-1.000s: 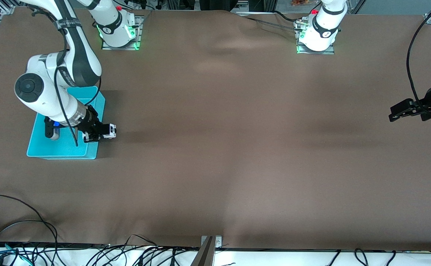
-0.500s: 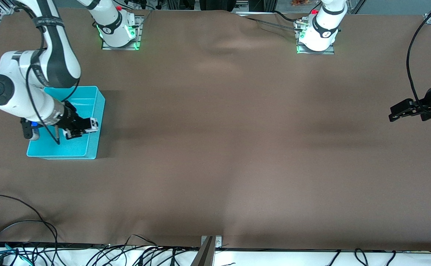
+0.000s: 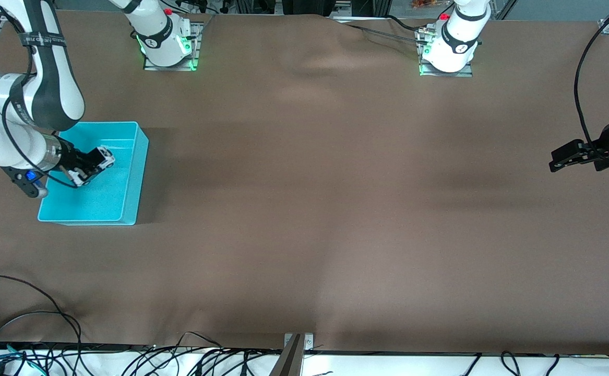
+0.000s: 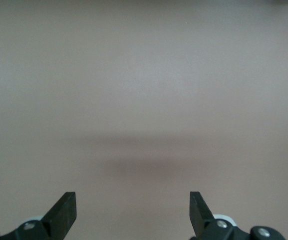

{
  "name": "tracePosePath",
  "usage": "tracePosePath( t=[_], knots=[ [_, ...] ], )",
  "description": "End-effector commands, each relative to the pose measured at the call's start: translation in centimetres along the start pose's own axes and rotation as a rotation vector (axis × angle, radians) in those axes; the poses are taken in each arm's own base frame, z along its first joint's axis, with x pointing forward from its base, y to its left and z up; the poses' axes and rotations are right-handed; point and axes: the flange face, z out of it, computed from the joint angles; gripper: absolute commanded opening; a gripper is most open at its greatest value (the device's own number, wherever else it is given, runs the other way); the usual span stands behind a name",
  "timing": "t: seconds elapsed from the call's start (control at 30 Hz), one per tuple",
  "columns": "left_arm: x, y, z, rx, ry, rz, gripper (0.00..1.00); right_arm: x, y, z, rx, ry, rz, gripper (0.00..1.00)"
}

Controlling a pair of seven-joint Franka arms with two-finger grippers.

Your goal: Wind and store white jeep toy

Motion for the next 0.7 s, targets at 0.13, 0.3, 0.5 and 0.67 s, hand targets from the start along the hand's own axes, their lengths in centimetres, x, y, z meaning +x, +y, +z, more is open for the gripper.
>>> tracePosePath(
  t=[0.13, 0.3, 0.5, 0.67],
  knots=[
    [-0.7, 0.1, -0.2, -0.008, -0.008, 0.014, 1.00, -0.2, 2.6, 3.1, -0.029, -0.070, -0.409, 0.26],
    [-0.7, 0.1, -0.2, -0.008, -0.008, 0.012, 1.00, 0.6, 3.6, 4.1, -0.013, -0.058, -0.514, 0.25],
    [-0.7, 0.2, -0.2, -0.008, -0.010, 0.014, 1.00, 2.0, 5.3, 5.9, 0.004, -0.035, -0.576, 0.25],
    [-0.7, 0.4, -0.2, -0.009, -0.010, 0.018, 1.00, 2.6, 6.8, 9.0, 0.024, 0.014, -0.570, 0.25]
  ],
)
